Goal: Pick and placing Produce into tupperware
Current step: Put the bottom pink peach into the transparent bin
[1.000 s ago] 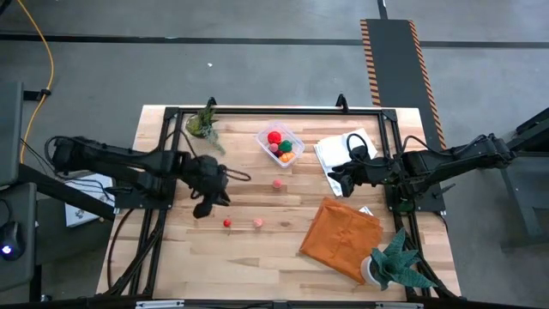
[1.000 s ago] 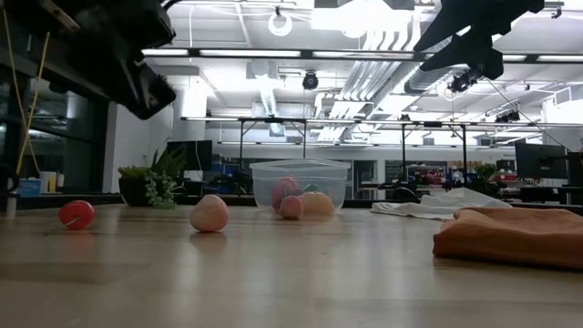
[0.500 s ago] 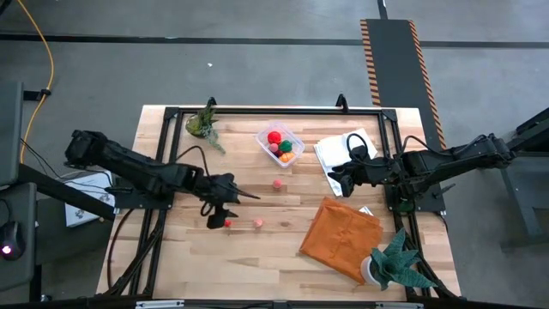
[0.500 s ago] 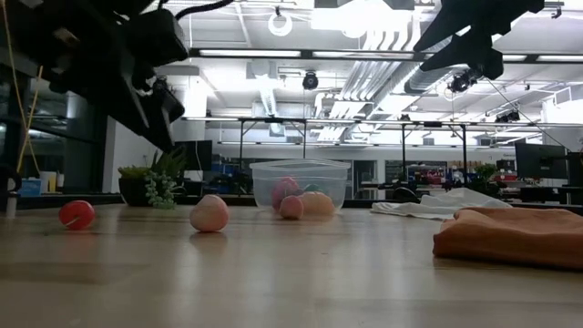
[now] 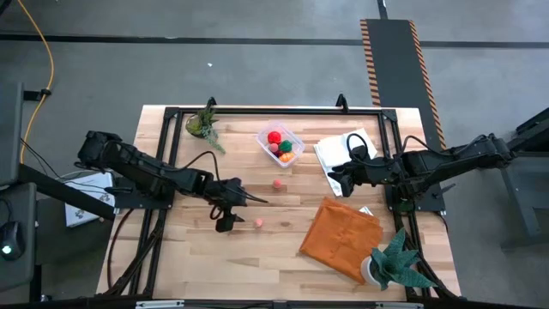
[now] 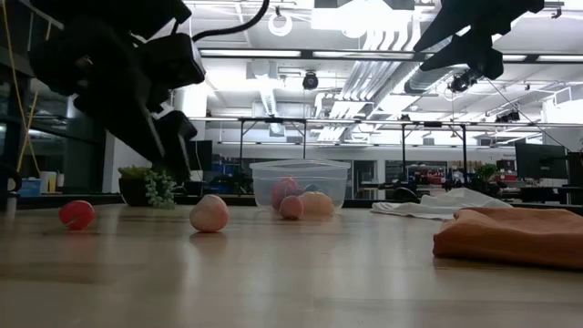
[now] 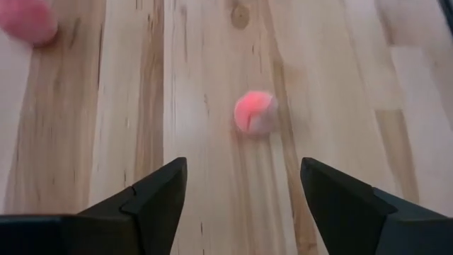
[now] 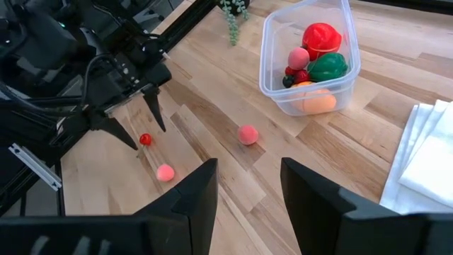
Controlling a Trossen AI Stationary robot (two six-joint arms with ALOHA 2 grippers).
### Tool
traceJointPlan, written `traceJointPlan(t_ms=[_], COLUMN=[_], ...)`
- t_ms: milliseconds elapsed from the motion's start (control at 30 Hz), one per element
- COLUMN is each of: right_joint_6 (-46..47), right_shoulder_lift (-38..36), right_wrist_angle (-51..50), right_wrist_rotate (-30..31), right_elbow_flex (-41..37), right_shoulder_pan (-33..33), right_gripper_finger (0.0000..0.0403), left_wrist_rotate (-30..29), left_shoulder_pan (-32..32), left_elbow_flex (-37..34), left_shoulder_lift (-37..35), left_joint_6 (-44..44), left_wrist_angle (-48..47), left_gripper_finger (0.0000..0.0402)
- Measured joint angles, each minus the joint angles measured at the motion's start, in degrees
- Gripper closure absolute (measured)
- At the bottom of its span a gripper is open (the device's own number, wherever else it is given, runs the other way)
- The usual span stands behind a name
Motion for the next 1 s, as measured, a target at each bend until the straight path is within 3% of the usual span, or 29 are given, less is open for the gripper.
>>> traceJointPlan(t_ms=[433, 800, 1000], right_joint_6=[-0.09, -0.07, -0.07], right_shoulder_lift=[0.0, 0.0, 0.02], right_wrist_angle=[-0.06, -0.03, -0.04], right_wrist_rotate=[0.02, 0.02, 0.02], right_elbow_flex=[0.0, 0.0, 0.0], right_shoulder_pan=[-0.02, -0.02, -0.02], right_gripper_finger=[0.0259, 0.0259, 0.0259], left_wrist_rotate=[-0.92, -9.05, -9.23], left_shoulder_pan=[-3.92, -6.6, -6.6], left_elbow_flex=[0.0, 0.55, 2.69], left_shoulder_lift=[1.81, 8.2, 11.5], left_joint_6=[9.89, 6.99, 7.61], left_wrist_angle=[6.04, 9.27, 9.37], left_gripper_finger=[0.0135, 0.0135, 0.0135])
